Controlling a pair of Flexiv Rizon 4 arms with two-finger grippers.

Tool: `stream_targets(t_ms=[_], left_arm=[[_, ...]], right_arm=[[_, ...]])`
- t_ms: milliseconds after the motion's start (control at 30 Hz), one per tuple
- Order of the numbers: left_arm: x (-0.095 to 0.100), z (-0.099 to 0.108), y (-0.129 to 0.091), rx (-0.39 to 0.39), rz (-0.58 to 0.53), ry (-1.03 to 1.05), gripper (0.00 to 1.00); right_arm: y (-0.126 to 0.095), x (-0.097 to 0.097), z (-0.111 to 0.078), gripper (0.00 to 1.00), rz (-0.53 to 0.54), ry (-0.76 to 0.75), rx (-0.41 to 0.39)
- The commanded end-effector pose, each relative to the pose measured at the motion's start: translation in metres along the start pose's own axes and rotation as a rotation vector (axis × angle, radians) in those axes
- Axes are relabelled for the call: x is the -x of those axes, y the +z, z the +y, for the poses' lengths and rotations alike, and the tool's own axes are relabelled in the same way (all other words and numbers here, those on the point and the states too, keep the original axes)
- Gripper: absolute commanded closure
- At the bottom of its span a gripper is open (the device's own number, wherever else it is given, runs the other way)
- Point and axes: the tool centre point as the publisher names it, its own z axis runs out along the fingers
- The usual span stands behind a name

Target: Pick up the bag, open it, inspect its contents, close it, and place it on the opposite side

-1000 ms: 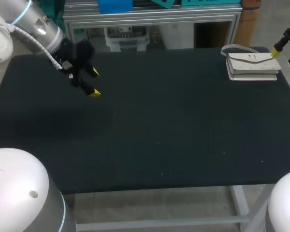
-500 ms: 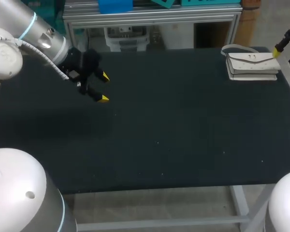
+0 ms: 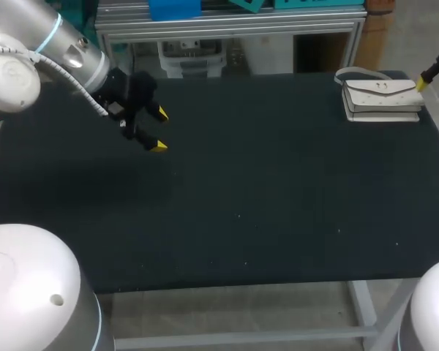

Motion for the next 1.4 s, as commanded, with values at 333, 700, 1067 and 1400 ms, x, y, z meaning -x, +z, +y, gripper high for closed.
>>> stream_targets(t_ms=[333, 700, 1067, 1400], left_arm=[[0.0, 0.0, 0.001, -0.003, -0.001, 0.001, 0.0], [0.0, 0.0, 0.001, -0.003, -0.001, 0.001, 0.0], [0.0, 0.0, 0.001, -0.003, -0.001, 0.001, 0.0], [0.0, 0.0, 0.001, -0.003, -0.001, 0.001, 0.0]], right_arm=[[0.022, 0.019, 0.033, 0.0, 0.066, 0.033, 0.134], [0.043, 0.014, 0.055, 0.0, 0.128, 0.041, 0.135], [0.06, 0.007, 0.064, 0.69, 0.148, 0.045, 0.123], [0.056, 0.008, 0.062, 0.56, 0.144, 0.049, 0.13]])
